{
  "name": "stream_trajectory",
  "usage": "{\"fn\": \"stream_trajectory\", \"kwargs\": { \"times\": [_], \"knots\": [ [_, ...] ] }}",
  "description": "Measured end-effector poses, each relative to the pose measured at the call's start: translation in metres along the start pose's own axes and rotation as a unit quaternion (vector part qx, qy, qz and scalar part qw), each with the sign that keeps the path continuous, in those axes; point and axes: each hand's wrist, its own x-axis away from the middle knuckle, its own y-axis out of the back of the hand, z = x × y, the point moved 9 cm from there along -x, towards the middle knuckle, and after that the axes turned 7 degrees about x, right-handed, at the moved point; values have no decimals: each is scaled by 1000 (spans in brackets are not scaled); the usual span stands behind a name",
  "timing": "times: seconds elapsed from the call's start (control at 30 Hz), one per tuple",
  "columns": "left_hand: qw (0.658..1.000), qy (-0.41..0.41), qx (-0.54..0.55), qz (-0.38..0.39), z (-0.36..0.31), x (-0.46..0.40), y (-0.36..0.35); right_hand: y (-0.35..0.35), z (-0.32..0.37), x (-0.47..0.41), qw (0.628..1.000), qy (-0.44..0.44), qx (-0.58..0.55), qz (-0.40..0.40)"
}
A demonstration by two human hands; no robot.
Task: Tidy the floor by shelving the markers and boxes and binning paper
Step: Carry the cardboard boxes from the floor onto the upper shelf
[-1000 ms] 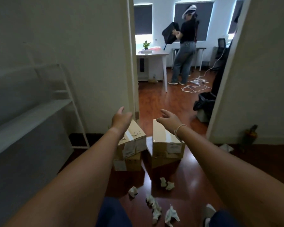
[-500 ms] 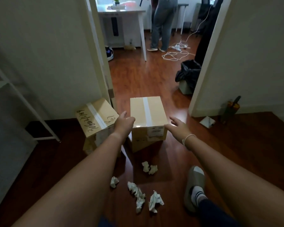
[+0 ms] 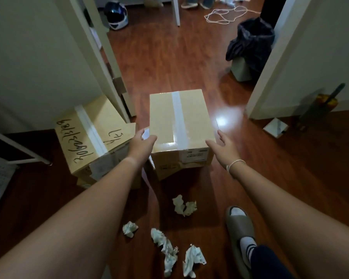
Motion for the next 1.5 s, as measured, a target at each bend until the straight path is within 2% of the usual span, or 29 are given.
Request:
{"fn": "stream_trajectory", "kwargs": {
  "times": [0.27,0.4,0.5,0.73,0.93,1.07,1.27,1.4,1.5],
  "knots": [
    [998,52,-14,-27,27,-90,-11,-26,-24,-96,999,-44,-5,10],
    [997,69,-16,-11,47,-127,-21,-37,-40,-140,997,-68,11,19],
    [995,94,16,-15,63,-149,-32,-49,-52,-161,995,-90,-26,46],
    [983,150,99,36,82,-156,-53,-65,-73,-171,984,-136,-59,101],
    [985,137,95,45,41,-126,-40,-45,-43,-147,981,-130,-77,124],
    [991,91,91,33,-22,-91,-9,-21,17,-122,982,-100,-92,131],
    [996,0,90,-1,-136,-5,83,9,162,-51,982,4,-101,162],
    [993,-59,72,-72,-203,80,177,11,275,27,962,88,-131,225],
    [981,-110,98,-125,-237,149,254,-7,349,92,933,132,-176,286]
  ]
}}
